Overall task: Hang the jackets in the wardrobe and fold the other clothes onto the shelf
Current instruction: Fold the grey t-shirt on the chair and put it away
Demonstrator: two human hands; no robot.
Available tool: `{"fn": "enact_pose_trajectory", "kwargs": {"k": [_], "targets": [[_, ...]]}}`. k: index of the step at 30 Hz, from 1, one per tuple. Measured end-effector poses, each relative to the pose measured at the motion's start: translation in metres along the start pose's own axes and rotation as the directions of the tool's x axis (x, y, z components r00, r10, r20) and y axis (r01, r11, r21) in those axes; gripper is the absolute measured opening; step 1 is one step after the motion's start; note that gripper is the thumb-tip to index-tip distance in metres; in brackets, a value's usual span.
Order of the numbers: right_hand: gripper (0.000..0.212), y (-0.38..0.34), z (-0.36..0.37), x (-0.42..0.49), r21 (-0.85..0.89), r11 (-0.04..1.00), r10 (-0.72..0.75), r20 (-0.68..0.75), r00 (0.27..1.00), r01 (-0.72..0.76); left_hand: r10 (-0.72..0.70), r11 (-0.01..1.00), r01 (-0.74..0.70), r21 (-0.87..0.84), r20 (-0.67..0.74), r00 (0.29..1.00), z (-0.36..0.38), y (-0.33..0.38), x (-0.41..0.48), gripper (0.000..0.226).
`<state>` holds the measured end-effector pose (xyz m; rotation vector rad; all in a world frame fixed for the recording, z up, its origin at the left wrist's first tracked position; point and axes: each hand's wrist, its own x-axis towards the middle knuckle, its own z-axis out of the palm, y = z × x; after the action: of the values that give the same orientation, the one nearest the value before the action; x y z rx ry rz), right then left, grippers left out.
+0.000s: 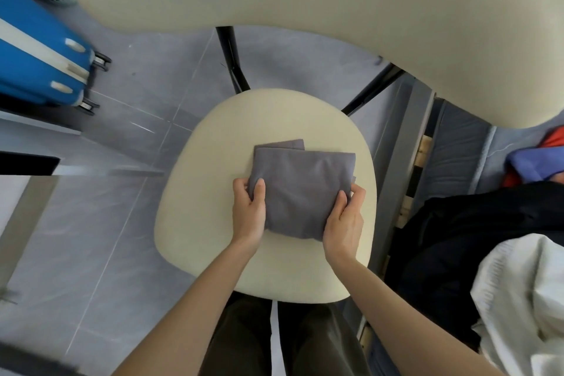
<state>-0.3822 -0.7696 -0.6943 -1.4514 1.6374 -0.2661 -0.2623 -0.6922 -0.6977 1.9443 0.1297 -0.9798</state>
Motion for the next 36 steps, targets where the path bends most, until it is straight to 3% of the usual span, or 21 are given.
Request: {"fn": "enact_pose_trajectory", "kwargs": {"k": [6, 9, 12, 14, 16, 18, 19, 21, 23, 27, 36], "targets": [[0.014, 0.009, 0.009, 0.001, -0.02, 0.987, 0.159, -0.058, 0.986, -0.16, 0.289, 0.877, -0.285, 0.387, 0.051, 0.956, 0.0, -0.001, 0.018, 0.028], [0.03, 0.004, 0.005, 0.002, 0.015, 0.994, 0.105, -0.106, 0.989, -0.104, 0.389, 0.864, -0.383, 0.327, 0.049, 0.92, 0.002, 0.002, 0.017, 0.023], [0.027, 0.008, 0.001, 0.002, 0.047, 0.99, 0.142, -0.133, 0.981, -0.137, 0.292, 0.928, -0.302, 0.218, 0.076, 0.953, 0.008, 0.001, 0.016, 0.018], [0.025, 0.011, 0.001, 0.003, -0.006, 0.977, 0.211, -0.141, 0.967, -0.214, 0.24, 0.92, -0.261, 0.293, 0.105, 0.965, 0.01, 0.001, 0.014, 0.026], [0.045, 0.011, 0.001, 0.006, -0.209, 0.966, 0.097, -0.242, 0.965, -0.149, 0.407, 0.77, -0.379, 0.514, 0.062, 0.911, 0.013, 0.006, 0.01, 0.036], [0.06, 0.003, -0.001, 0.005, -0.33, 0.941, -0.172, -0.272, 0.947, 0.076, 0.639, 0.527, -0.513, 0.678, 0.082, 0.765, 0.019, 0.015, 0.004, 0.045], [0.064, -0.001, -0.002, 0.005, -0.361, 0.907, -0.307, -0.212, 0.928, 0.217, 0.696, 0.416, -0.572, 0.707, 0.158, 0.7, 0.024, 0.019, 0.003, 0.047], [0.06, -0.002, 0.001, 0.007, -0.412, 0.813, -0.457, -0.017, 0.889, 0.41, 0.677, 0.204, -0.648, 0.734, 0.372, 0.635, 0.033, 0.016, 0.004, 0.049], [0.052, 0.003, 0.007, 0.008, -0.499, 0.747, -0.422, 0.155, 0.893, 0.439, 0.601, 0.085, -0.642, 0.762, 0.475, 0.643, 0.037, 0.001, 0.01, 0.052], [0.051, 0.031, 0.017, 0.017, -0.617, 0.699, -0.287, 0.222, 0.932, 0.362, 0.56, 0.157, -0.612, 0.775, 0.44, 0.702, 0.036, -0.028, 0.03, 0.052], [0.052, 0.041, 0.016, 0.023, -0.513, 0.776, -0.29, 0.225, 0.93, 0.366, 0.576, 0.286, -0.647, 0.707, 0.413, 0.706, 0.032, -0.028, 0.037, 0.052]]}}
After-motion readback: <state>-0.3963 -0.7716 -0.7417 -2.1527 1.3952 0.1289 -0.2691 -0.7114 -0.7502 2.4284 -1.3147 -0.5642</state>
